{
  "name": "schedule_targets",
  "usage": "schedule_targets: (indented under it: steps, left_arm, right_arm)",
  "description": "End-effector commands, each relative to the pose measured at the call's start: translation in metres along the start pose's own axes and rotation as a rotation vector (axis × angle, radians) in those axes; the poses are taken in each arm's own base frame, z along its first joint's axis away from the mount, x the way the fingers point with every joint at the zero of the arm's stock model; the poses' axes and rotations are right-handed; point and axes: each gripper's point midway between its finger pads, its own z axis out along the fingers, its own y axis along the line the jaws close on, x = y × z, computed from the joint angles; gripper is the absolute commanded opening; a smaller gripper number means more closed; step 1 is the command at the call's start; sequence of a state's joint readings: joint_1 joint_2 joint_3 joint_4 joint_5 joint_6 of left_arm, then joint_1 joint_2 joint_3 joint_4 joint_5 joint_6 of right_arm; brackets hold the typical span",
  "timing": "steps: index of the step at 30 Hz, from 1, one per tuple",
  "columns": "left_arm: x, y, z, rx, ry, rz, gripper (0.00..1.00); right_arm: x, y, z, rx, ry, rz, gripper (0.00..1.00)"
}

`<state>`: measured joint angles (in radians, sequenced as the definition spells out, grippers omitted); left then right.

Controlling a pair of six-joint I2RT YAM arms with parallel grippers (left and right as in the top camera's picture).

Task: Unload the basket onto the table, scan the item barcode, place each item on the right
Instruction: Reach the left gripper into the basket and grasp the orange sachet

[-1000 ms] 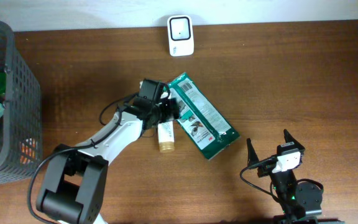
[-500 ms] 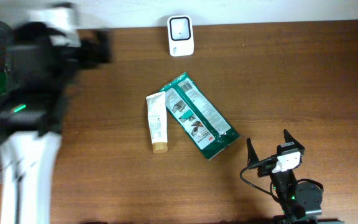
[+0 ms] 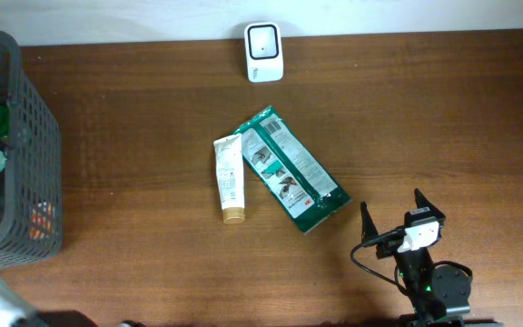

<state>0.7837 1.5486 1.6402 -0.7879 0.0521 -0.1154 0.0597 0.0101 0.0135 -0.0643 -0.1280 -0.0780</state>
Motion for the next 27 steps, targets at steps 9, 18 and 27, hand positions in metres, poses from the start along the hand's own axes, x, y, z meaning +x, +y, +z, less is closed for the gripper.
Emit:
schedule_targets:
  steps: [9, 18, 27]
  left_arm:
    - [0.122, 0.026, 0.081, -0.027, 0.509, -0.012, 0.79]
    - [0.197, 0.032, 0.115, -0.009, 0.792, -0.043, 0.73]
    - [0.222, 0.026, 0.133, 0.095, 0.859, 0.044, 0.72]
  right_arm:
    - [0.002, 0.001, 0.0, -0.003, 0.001, 0.008, 0.98]
    - [0.002, 0.001, 0.0, -0.003, 0.001, 0.008, 0.98]
    - [0.002, 0.001, 0.0, -0.003, 0.001, 0.008, 0.98]
